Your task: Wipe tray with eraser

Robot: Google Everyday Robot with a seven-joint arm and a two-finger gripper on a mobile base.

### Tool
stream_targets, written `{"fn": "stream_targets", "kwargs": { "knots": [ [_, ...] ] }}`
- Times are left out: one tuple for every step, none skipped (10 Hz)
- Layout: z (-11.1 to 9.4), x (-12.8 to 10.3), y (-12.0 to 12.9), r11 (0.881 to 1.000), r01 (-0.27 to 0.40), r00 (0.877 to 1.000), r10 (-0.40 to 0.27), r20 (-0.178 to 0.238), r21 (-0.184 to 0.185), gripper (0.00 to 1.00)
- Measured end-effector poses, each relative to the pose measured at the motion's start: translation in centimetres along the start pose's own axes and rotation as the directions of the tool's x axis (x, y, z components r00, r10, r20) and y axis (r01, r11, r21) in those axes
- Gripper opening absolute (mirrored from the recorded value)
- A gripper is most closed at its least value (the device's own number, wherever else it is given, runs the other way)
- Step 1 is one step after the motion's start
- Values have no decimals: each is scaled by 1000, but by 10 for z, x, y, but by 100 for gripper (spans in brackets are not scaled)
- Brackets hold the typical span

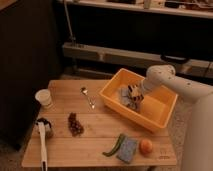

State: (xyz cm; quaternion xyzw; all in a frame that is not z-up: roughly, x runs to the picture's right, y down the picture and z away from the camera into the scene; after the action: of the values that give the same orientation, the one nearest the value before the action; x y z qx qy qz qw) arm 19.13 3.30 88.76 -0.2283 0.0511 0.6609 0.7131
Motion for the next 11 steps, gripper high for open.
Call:
{"fn": "stream_targets", "kwargs": {
  "knots": [
    [2,3,12,1000,20,1000,-20,-5,-16,0],
    [1,13,30,998,53,999,-53,-13,-43,0],
    [-1,18,34,997,63,998,-64,-15,-51,0],
    [-4,23,35,996,71,997,-72,-16,-57,0],
    [-10,29,29,995,76,997,-77,-17,-57,0],
    [-18,37,17,996,74,997,-75,-19,-52,0],
    [-26,45,4,997,68,997,-69,-17,-47,0],
    [-36,55,-14,997,60,998,-60,-17,-39,0],
    [-46,67,-35,999,48,999,-49,-18,-25,0],
    [-56,79,-56,999,33,999,-33,-22,-4,0],
    [-60,85,-67,1000,25,999,-25,-23,13,0]
  ]
}}
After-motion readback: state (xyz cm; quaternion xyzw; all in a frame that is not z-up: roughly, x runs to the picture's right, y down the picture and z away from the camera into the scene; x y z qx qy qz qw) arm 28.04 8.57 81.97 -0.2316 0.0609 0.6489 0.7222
